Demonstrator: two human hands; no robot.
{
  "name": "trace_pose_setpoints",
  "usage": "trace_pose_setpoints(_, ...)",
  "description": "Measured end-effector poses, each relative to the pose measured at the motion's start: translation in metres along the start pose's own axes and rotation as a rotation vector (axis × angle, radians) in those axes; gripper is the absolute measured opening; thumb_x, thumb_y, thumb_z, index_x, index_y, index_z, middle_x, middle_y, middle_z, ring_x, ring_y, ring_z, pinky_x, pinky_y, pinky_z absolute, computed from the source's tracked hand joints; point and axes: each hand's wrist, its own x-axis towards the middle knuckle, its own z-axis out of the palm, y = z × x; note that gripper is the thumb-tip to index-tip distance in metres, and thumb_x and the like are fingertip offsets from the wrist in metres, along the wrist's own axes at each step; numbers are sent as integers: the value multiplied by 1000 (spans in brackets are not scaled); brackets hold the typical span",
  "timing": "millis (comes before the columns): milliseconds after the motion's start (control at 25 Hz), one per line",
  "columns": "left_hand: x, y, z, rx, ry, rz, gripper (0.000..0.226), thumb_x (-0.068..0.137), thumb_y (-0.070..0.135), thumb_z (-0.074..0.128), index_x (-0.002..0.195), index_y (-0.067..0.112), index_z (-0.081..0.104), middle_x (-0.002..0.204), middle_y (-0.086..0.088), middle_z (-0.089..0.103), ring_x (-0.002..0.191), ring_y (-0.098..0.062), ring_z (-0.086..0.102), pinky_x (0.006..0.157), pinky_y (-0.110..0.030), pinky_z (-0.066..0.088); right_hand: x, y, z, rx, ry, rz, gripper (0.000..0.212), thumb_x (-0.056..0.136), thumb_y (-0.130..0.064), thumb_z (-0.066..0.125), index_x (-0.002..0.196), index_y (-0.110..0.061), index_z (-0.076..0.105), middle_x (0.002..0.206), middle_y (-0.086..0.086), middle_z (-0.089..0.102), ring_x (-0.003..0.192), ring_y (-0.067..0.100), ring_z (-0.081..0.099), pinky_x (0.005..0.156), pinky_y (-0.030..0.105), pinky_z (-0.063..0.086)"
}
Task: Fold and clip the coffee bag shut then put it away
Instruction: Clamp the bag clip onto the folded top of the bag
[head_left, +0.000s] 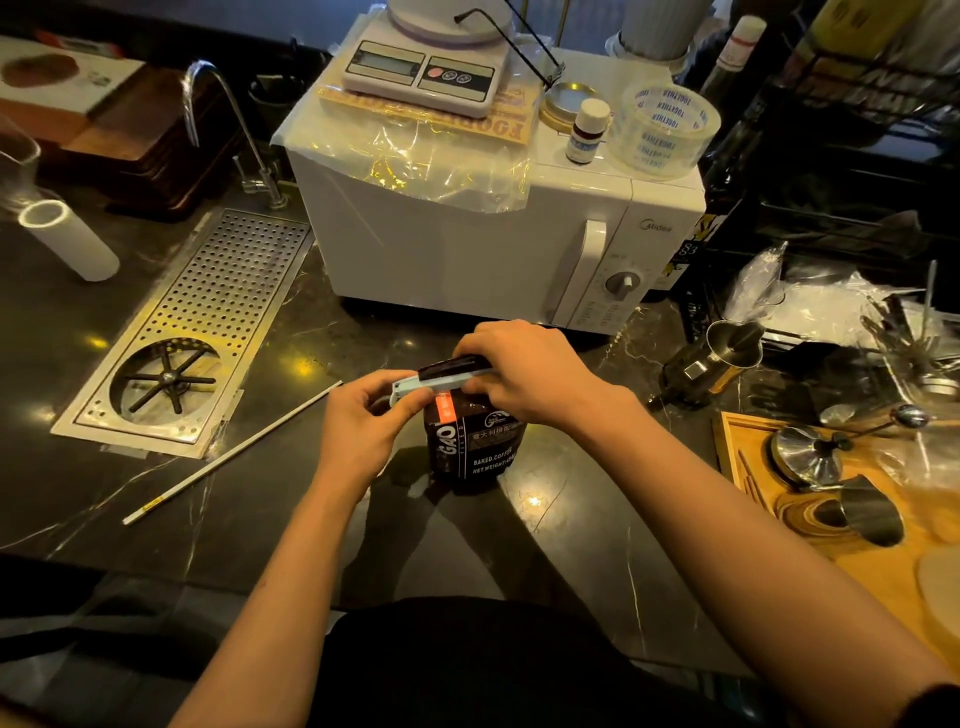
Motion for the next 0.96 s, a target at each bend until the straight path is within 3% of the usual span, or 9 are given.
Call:
trace_pose_setpoints(120, 2, 1, -2, 64, -47, 59, 18, 83, 15, 71, 98, 26, 69, 92, 13, 70, 89, -1, 66, 81, -25, 55, 1, -1, -2, -42, -9, -27, 30, 91, -33, 61, 120, -25, 61, 112, -5, 63, 104, 16, 58, 74, 31, 45)
trace_pose_setpoints(280, 3, 3, -3, 77, -76, 93, 20, 85, 15, 70, 95, 32, 68, 91, 16, 70, 87, 3, 66, 79, -16, 52, 10, -13, -1, -24, -75, -76, 26, 92, -29, 60, 117, -21, 62, 110, -2, 60, 100, 17, 57, 75, 32, 49)
trace_pose_setpoints(440, 2, 1, -1, 86, -48, 99, 21, 85, 16, 70, 93, 35, 67, 91, 18, 69, 86, 6, 64, 77, -13, 50, 13, -19, 1, -4, -42, -74, 23, 90, -27, 60, 112, -19, 64, 106, 0, 62, 98, 20, 58, 70, 31, 44)
trace_pose_setpoints(640, 2, -4, 0, 91, -24, 87, 14, 84, 16, 71, 94, 25, 68, 88, 14, 68, 83, 4, 64, 78, -23, 53, 9, -16, 1, 19, -33, -28, 26, 89, -36, 64, 111, -22, 65, 107, 0, 64, 100, 22, 59, 75, 38, 50)
trace_pose_setpoints(960, 2, -5, 0, 104, -75, 89, 15, 85, 18, 70, 96, 27, 67, 92, 11, 69, 91, -9, 66, 80, -30, 54, -3, -3, 9, 62, 31, -16, 30, 87, -44, 64, 108, -23, 65, 102, -5, 64, 96, 16, 58, 73, 32, 46)
